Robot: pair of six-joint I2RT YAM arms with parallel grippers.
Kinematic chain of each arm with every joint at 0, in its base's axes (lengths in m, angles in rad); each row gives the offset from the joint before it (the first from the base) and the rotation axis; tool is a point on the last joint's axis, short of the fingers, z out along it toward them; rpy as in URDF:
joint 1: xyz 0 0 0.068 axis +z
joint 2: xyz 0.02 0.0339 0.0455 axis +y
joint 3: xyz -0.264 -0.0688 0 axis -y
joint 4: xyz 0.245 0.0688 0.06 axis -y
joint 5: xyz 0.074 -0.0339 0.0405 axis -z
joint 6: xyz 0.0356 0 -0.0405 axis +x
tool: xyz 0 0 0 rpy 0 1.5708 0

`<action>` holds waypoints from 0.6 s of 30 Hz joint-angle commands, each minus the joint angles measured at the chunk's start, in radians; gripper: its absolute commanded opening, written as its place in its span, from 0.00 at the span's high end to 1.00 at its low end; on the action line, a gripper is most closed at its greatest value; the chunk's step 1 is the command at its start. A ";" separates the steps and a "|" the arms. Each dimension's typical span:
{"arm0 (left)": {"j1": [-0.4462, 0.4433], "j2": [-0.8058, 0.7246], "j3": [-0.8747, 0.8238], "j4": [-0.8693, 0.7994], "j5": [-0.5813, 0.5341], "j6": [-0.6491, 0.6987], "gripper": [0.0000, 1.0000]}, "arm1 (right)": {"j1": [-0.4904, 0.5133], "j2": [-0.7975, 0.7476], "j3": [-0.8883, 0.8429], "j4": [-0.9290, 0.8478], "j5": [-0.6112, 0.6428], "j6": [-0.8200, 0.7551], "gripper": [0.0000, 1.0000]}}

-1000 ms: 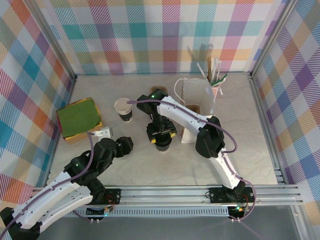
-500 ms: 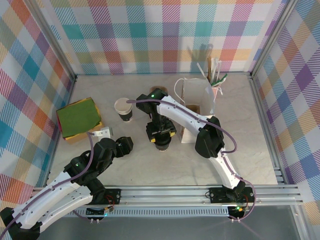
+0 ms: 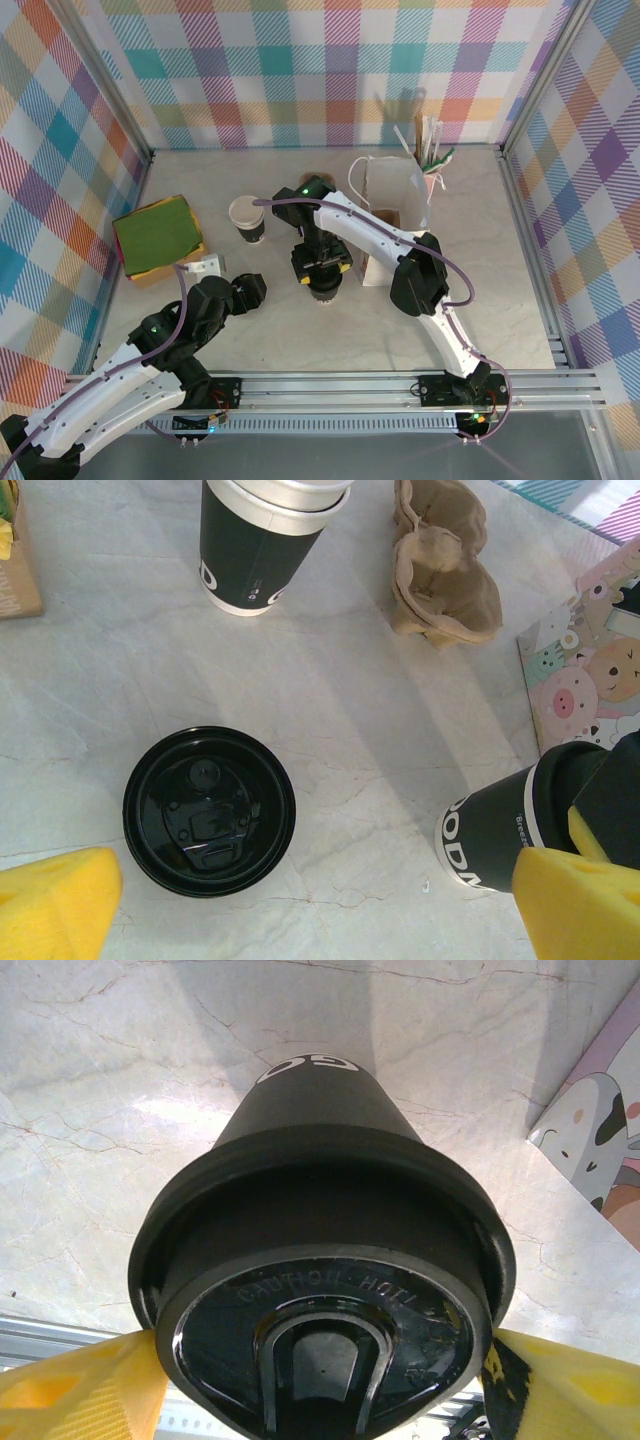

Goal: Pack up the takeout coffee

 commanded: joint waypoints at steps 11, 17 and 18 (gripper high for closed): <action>0.007 -0.012 -0.011 0.011 0.006 -0.002 0.00 | 0.007 0.016 0.000 -0.034 0.007 0.006 0.19; 0.007 -0.014 -0.009 0.005 0.006 -0.002 0.00 | 0.006 0.018 -0.005 -0.029 0.004 0.004 0.19; 0.008 -0.013 -0.009 0.004 0.006 -0.002 0.00 | 0.006 0.020 -0.005 -0.028 0.003 0.004 0.19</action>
